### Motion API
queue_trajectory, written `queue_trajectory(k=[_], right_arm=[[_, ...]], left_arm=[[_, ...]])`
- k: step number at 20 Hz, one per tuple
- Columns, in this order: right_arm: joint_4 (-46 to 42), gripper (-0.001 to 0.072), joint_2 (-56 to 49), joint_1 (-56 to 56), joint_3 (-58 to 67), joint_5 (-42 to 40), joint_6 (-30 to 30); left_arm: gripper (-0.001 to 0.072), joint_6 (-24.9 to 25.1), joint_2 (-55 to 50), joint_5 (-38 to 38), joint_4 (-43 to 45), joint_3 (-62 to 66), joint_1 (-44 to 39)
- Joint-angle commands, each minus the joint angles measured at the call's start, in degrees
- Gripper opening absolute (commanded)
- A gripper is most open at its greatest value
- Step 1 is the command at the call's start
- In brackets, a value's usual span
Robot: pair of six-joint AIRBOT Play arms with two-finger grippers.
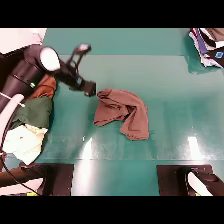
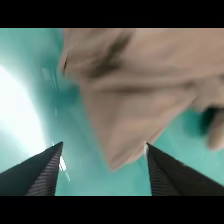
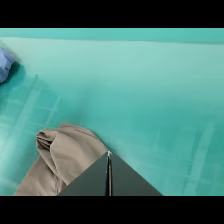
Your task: Fold the shirts.
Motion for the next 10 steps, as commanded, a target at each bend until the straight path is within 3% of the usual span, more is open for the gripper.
queue_trajectory(k=[1, 4, 7, 9, 10], right_arm=[[0.02, 0.0016, 0.0, -0.02, 0.07, 0.42, 0.02], [0.02, 0.0016, -0.02, -0.02, 0.07, 0.39, 0.04], [0.02, 0.0016, -0.02, -0.02, 0.07, 0.42, 0.04], [0.02, 0.0016, -0.02, -0.02, 0.04, 0.44, 0.04], [0.02, 0.0016, -0.02, -0.02, 0.02, 0.55, 0.07]], left_arm=[[0.0601, -0.09, -0.24, 8.44, -4.0, -15.13, 1.53], [0.0601, 0.55, -2.47, 11.5, -6.86, -21.03, 1.53], [0.06, 7.28, -5.49, 11.93, -16.37, -21.14, 0.55], [0.0598, 7.76, -6.29, 12.76, -17.81, -21.14, -0.07], [0.0458, 7.61, -6.25, 12.92, -17.75, -21.05, -0.09]])
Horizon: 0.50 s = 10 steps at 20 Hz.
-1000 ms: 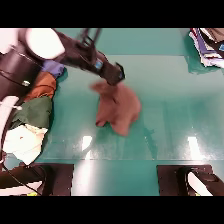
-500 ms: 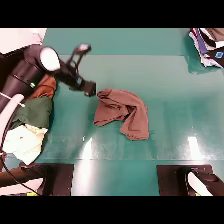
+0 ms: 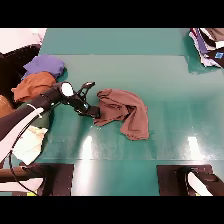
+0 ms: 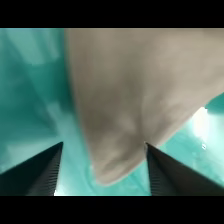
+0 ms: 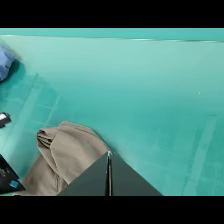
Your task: Fold the shirts.
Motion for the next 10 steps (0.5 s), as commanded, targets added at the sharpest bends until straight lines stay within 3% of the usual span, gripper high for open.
queue_trajectory(k=[1, 2, 5, 8, 9, 10], right_arm=[[0.0, 0.0016, -0.02, -0.02, -0.02, 0.94, 0.07], [-0.07, 0.0016, -0.07, -0.04, -0.52, 1.97, 0.07], [-0.15, 0.0016, 0.7, -0.04, -8.48, 6.95, 0.61], [-0.02, 0.0017, 3.28, -0.02, -26.34, 6.16, 1.81], [0.52, 0.015, 3.58, 0.11, -32.98, 5.33, 1.88], [1.97, 0.0507, 3.13, 0.85, -40.22, 4.13, 1.86]], left_arm=[[0.0133, 2.27, -1.14, 1.57, -3.8, -0.5, -0.11], [0.0027, 2.27, -1.14, 1.09, -3.56, 0.55, 0.74], [0.0025, 1.57, 0.42, -0.94, -0.09, 6.38, 5.44], [0.0026, 1.36, 2.49, -1.53, 3.02, 11.02, 10.14], [0.0026, 1.36, 2.56, -1.53, 3.5, 11.74, 11.21], [0.0026, 1.36, 2.54, -1.38, 3.72, 11.89, 11.85]])
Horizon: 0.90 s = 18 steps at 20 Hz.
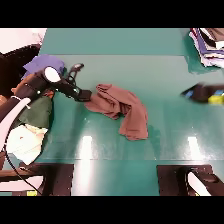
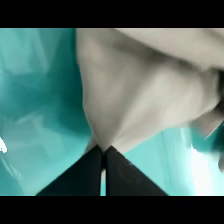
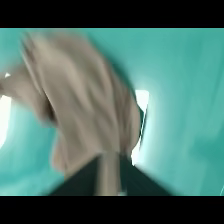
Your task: Fold the shirts.
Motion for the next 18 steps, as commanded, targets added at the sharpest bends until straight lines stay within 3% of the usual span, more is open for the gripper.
queue_trajectory(k=[1, 4, 7, 8, 10, 11, 12, 14, 18], right_arm=[[4.44, 0.0573, -0.39, 2.08, -21.84, -3.02, 0.52], [13.29, 0.0572, -6.47, 11.5, -32.76, -16.0, -2.21], [16.9, 0.057, -13.81, 22.05, -32.22, -25.11, -3.56], [16.55, 0.0521, -16.31, 24.33, -30.38, -26.25, -3.61], [14.51, 0.032, -20.68, 27.12, -25.86, -27.45, -3.63], [11.87, 0.0103, -22.16, 27.65, -23.39, -27.58, -3.61], [9.22, 0.0016, -22.88, 27.58, -21.14, -27.1, -3.54], [4.48, 0.0014, -21.92, 25.35, -16.09, -24.46, -3.21], [-10.23, 0.0013, -10.45, 14.97, -2.23, -15.69, 1.05]], left_arm=[[0.0026, -0.11, 0.81, -0.31, 2.14, 2.58, 3.21], [0.0026, -0.09, 0.81, 0.24, 2.62, 2.6, 3.21], [0.0026, -0.11, 0.81, 0.11, 4.28, 2.58, 3.21], [0.0026, -0.11, 0.81, 0.13, 4.85, 2.58, 3.21], [0.0026, -0.11, 0.81, -0.33, 5.55, 2.6, 3.21], [0.0026, -0.13, 0.81, -0.74, 6.49, 2.6, 3.21], [0.0026, -0.2, 0.83, -1.09, 7.98, 2.86, 3.23], [0.0025, -2.54, 2.16, -1.6, 13.33, 4.79, 3.72], [0.0025, -4.11, 11.63, -1.07, 19.78, 14.73, 7.39]])
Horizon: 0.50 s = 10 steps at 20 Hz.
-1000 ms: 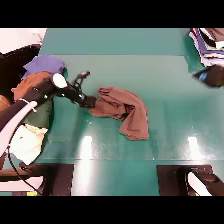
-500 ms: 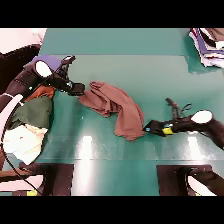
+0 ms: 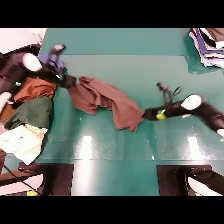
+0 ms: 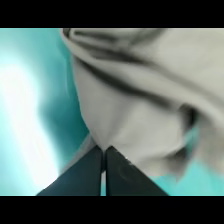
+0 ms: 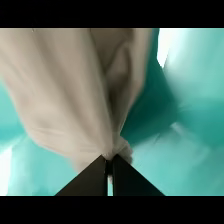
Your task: Fold the shirts.
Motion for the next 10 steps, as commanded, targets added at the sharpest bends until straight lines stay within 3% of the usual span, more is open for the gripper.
queue_trajectory(k=[1, 6, 10], right_arm=[[-12.44, 0.0013, 8.7, -7.87, 12.52, 6.71, 2.29], [-12.57, 0.0013, 20.33, -15.87, 28.87, 10.38, 2.16], [-12.83, 0.0013, 23.91, -18.86, 37.05, 15.04, 1.99]], left_arm=[[0.0025, -1.25, 8.02, 0.17, 7.1, 9.07, 2.16], [0.0025, 0.72, 20.31, 0.33, 4.83, 22.56, 2.14], [0.0025, 2.64, 27.78, 0.02, 4.37, 26.75, 2.14]])
